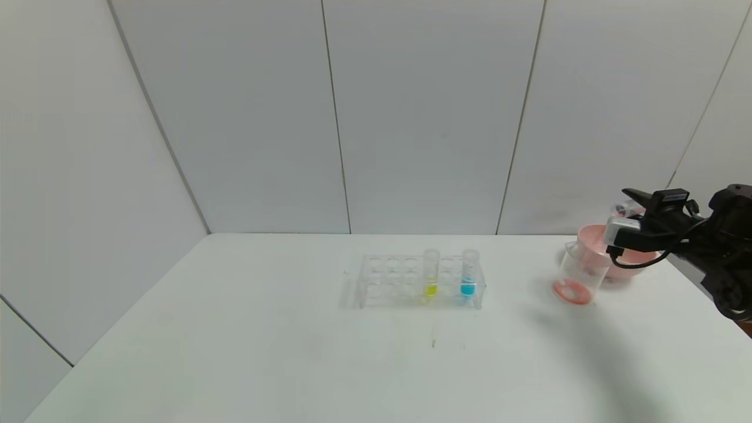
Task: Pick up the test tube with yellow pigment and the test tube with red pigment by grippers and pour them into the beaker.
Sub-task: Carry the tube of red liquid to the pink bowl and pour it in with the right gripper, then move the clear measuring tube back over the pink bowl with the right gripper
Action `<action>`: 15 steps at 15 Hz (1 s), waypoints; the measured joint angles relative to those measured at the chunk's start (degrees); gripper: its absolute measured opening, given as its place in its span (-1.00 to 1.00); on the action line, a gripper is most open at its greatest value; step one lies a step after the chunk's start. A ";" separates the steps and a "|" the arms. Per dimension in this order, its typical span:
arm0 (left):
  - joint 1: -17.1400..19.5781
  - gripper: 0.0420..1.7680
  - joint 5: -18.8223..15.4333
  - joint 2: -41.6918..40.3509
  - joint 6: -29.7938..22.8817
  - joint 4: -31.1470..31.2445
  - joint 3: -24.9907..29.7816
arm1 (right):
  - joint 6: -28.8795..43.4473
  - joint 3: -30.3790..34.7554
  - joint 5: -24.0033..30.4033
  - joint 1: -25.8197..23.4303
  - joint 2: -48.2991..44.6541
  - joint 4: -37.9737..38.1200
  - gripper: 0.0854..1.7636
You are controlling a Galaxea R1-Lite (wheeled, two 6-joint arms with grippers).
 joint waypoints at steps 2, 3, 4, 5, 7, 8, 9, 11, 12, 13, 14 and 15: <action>0.00 1.00 0.00 0.00 0.00 0.00 0.00 | -0.29 0.13 -0.02 0.00 0.10 -0.24 -0.41; 0.00 1.00 0.00 0.00 0.00 0.00 0.00 | -0.33 0.13 -0.04 0.05 0.16 -0.29 -0.41; 0.00 1.00 0.00 0.00 0.00 0.00 0.00 | -0.32 0.13 -0.02 0.02 0.22 -0.51 -0.41; 0.00 1.00 0.00 0.00 0.00 0.00 0.00 | -0.33 0.13 0.00 0.05 0.24 -0.88 -0.41; 0.00 1.00 0.00 0.00 0.00 0.00 0.00 | -0.40 0.18 -0.02 0.02 0.29 -1.17 -0.41; 0.00 1.00 0.00 0.00 0.00 0.00 0.00 | -0.57 0.18 0.00 0.02 0.32 -1.37 -0.41; 0.00 1.00 0.00 0.00 0.00 0.00 0.00 | -0.60 0.05 0.00 -0.04 0.38 -1.58 -0.41; 0.00 1.00 0.00 0.00 0.00 0.00 0.00 | -0.57 -0.66 -0.57 -0.09 0.52 -1.54 -0.41; 0.00 1.00 0.00 0.00 0.00 0.00 0.00 | -0.57 -0.87 -1.04 -0.04 0.60 -1.54 -0.41; 0.00 1.00 0.00 0.00 0.00 0.00 0.00 | -0.68 -0.89 -1.23 0.13 0.63 -1.54 -0.41; 0.00 1.00 0.00 0.00 0.02 0.00 0.00 | -0.87 -0.85 -1.29 0.44 0.66 -1.58 -0.41; 0.00 1.00 0.00 0.00 0.00 0.00 0.00 | -0.95 -0.85 -1.27 0.63 0.66 -1.58 -0.41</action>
